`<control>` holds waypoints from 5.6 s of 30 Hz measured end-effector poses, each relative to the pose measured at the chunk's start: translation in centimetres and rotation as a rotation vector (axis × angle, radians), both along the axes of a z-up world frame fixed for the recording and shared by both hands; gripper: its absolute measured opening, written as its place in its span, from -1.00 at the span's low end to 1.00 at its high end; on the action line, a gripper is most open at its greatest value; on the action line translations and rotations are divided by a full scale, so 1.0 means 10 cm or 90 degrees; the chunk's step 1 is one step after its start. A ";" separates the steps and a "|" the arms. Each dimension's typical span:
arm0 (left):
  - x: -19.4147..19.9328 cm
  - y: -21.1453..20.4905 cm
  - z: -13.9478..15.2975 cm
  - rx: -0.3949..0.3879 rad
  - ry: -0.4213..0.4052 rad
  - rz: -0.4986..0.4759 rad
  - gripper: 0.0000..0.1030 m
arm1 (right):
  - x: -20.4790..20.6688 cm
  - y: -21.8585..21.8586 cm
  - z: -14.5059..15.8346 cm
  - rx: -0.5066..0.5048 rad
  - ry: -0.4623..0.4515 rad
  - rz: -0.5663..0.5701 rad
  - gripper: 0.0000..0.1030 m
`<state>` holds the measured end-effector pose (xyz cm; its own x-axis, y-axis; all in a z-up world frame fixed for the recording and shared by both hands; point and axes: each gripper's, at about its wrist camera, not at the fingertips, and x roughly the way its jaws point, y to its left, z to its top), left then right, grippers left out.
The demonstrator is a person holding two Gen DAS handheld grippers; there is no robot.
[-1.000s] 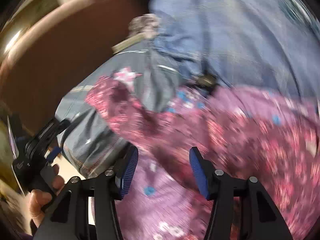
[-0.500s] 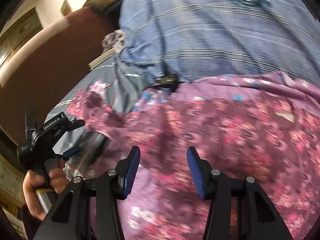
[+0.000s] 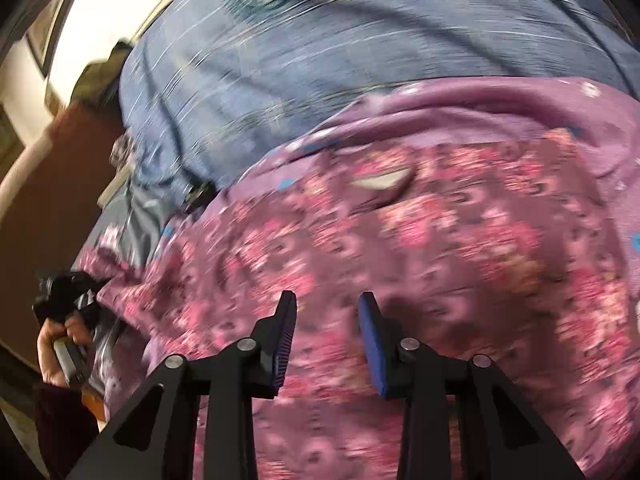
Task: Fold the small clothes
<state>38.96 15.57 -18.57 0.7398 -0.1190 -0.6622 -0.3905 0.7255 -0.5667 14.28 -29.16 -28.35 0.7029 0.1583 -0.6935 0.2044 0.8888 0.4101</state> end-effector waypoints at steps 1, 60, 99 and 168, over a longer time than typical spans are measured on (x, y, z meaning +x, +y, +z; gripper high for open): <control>-0.01 -0.14 0.13 0.054 -0.026 -0.014 -0.91 | -0.05 -0.14 0.00 0.008 -0.010 -0.016 -0.39; -0.26 -2.21 -0.42 0.451 0.063 -0.329 0.39 | -0.51 -1.44 0.07 0.095 0.013 -0.250 -0.14; -3.98 -1.27 0.80 0.442 -0.124 -0.344 0.47 | -2.99 0.07 0.97 -0.079 -0.087 -0.088 0.07; -3.39 -1.09 -1.89 0.172 0.268 -0.513 -0.24 | -3.39 -0.28 -0.65 0.160 0.275 -0.110 0.24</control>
<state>5.02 4.69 -37.43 0.1957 -0.2939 -0.9356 0.1506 0.9517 -0.2674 -19.57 -31.97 -34.84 0.3923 0.2633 -0.8814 0.5368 0.7126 0.4518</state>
